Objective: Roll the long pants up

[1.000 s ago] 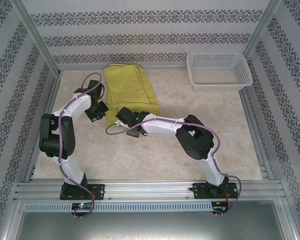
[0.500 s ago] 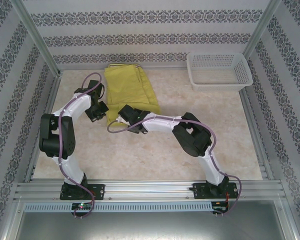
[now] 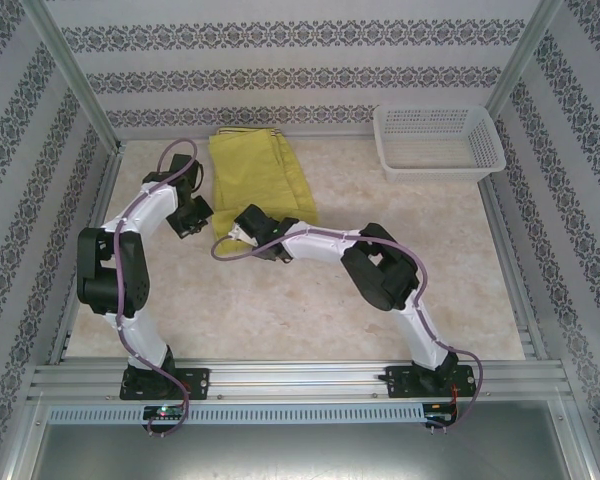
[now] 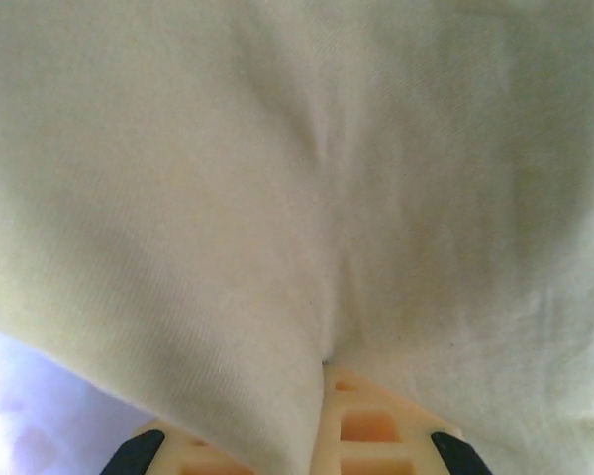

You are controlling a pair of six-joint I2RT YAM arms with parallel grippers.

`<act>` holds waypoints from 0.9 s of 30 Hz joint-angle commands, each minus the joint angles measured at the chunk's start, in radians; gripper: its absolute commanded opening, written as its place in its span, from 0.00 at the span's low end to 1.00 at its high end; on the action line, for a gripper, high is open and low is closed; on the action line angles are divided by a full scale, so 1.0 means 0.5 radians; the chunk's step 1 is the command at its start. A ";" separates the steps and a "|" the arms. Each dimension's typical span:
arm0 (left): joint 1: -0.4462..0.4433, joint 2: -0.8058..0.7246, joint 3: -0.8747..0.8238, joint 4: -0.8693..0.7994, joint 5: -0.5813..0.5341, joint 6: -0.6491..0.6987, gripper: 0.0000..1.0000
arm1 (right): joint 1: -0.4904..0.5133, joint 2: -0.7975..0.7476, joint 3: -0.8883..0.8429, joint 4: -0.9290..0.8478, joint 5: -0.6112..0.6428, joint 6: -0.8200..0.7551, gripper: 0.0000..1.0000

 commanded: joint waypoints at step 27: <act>0.092 -0.308 0.207 -0.243 0.043 0.052 0.04 | -0.179 0.314 1.496 -2.047 -1.702 0.419 0.00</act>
